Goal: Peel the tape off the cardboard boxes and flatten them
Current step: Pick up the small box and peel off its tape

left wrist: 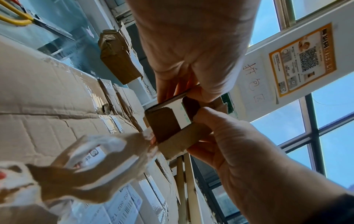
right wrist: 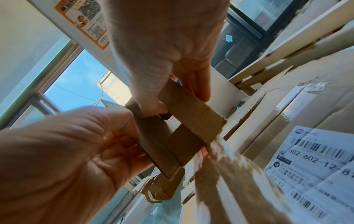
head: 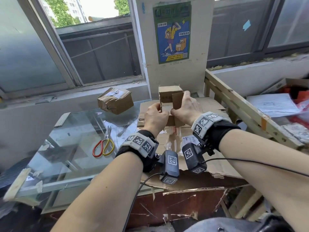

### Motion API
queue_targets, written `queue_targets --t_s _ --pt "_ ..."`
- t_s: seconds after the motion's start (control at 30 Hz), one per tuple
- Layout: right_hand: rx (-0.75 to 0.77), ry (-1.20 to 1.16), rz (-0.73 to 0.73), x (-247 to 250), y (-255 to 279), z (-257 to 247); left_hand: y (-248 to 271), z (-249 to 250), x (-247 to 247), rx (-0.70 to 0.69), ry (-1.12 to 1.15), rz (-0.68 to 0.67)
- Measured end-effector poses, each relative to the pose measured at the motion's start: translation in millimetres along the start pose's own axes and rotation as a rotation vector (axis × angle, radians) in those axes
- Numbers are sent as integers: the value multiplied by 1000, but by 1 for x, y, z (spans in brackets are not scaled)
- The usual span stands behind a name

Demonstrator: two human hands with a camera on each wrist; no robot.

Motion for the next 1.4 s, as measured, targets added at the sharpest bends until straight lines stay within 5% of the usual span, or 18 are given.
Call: queue_targets --t_s 0.23,0.53,0.67,0.93,1.07,1.3,1.4 --pt "42 -253 -165 -7 -3 1 -9 -21 6 82 39 25" --pt "-140 -591 -120 -1 -9 22 -11 -29 16 104 0 70" --pt "-44 -385 -32 -3 -12 13 -11 -21 14 89 -39 81" --pt "-44 -403 -56 5 -5 -5 -8 -4 15 3 -170 144" --pt "2 -196 34 12 -7 -10 -9 -2 18 -44 -251 186" --pt "378 308 164 16 1 -49 -6 4 12 -129 -315 200" --pt "363 563 196 9 0 -53 -5 11 6 -176 -318 182"
Point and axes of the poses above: each hand's wrist, its own y-axis away from the middle knuckle, its own x-axis out of the back of the hand, z = x × y, the point moved 6 cm from there along -y, towards the middle knuckle, and after that the axes turned 11 degrees about y, right-handed, at the moved point
